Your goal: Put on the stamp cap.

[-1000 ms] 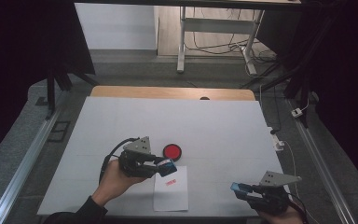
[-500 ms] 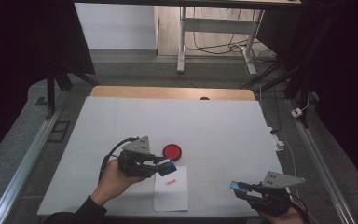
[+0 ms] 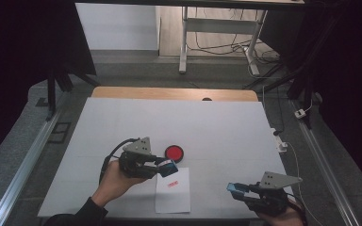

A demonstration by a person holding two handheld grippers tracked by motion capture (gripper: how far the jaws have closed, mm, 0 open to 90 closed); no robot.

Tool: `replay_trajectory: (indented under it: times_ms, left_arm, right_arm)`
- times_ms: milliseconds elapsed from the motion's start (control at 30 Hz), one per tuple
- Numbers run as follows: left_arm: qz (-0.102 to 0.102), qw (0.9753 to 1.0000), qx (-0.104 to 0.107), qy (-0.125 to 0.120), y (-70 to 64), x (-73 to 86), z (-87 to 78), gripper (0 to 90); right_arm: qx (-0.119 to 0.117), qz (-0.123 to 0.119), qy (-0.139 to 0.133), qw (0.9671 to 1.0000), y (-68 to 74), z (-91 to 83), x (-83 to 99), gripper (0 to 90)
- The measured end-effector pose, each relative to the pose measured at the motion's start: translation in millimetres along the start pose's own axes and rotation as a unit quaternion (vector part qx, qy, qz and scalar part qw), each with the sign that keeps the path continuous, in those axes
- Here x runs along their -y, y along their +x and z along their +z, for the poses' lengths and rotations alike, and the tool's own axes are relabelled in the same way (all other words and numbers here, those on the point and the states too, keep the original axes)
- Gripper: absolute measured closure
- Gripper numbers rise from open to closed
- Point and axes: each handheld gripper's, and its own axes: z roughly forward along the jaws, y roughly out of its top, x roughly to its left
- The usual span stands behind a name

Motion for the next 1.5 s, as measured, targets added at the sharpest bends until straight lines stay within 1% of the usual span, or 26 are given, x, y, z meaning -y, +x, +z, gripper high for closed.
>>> replay_trajectory:
  times_ms: [233,367,433,533,667,733,833,900,1100,1167,1267,1400,1500]
  left_arm:
    - [0.003,1.0,0.0,-0.002,0.1,-0.5,-1.3,69.6]
    - [0.005,1.0,0.001,-0.003,0.3,-0.9,-2.1,69.6]
    - [0.007,1.0,0.001,-0.003,0.1,-1.2,-2.6,69.6]
    - [0.007,1.0,0.001,-0.004,0.1,-1.6,-3.4,69.6]
    - [0.007,1.0,0.002,-0.004,0.0,-2.0,-3.9,69.6]
    - [0.007,1.0,0.003,-0.004,-0.1,-2.3,-4.2,69.6]
    - [0.008,0.9999,0.002,-0.006,-0.7,-2.7,-4.6,69.6]
    - [0.012,0.9999,0.002,-0.005,-0.5,-2.9,-5.6,69.6]
    - [0.014,0.9999,0.005,-0.008,-0.3,-2.8,-6.5,69.6]
    - [0.018,0.9998,0.005,-0.007,-0.4,-3.1,-6.7,69.6]
    - [0.022,0.9997,0.009,-0.009,-0.7,-3.2,-6.9,69.6]
    - [0.025,0.9995,0.012,-0.012,-1.1,-3.2,-7.1,69.6]
    - [0.03,0.9994,0.012,-0.01,-1.3,-3.3,-7.1,69.6]
  right_arm:
    - [-0.007,-0.005,-0.004,1.0,0.6,4.1,-4.8,68.1]
    - [-0.009,-0.026,0.0,0.9996,5.4,9.9,-8.1,68.4]
    - [-0.015,-0.032,-0.003,0.9994,7.8,13.5,-10.5,68.4]
    - [-0.014,-0.045,-0.002,0.9989,11.8,17.8,-14.5,68.6]
    - [-0.021,-0.05,-0.002,0.9985,14.7,24.5,-18.9,68.5]
    - [-0.03,-0.048,-0.001,0.9984,15.2,28.2,-20.6,68.5]
    - [-0.046,-0.039,0.0,0.9982,14.4,33.1,-22.5,68.4]
    - [-0.053,-0.043,0.003,0.9977,13.5,34.1,-23.4,68.4]
    - [-0.062,-0.051,-0.001,0.9967,11.8,38.9,-26.7,68.4]
    - [-0.066,-0.054,0.001,0.9963,11.3,42.6,-28.7,68.4]
    - [-0.083,-0.058,0.003,0.9949,11.0,50.0,-32.1,68.5]
    - [-0.096,-0.068,0.006,0.993,12.9,59.1,-37.4,68.5]
    - [-0.102,-0.073,0.006,0.9921,14.1,65.5,-41.0,68.5]
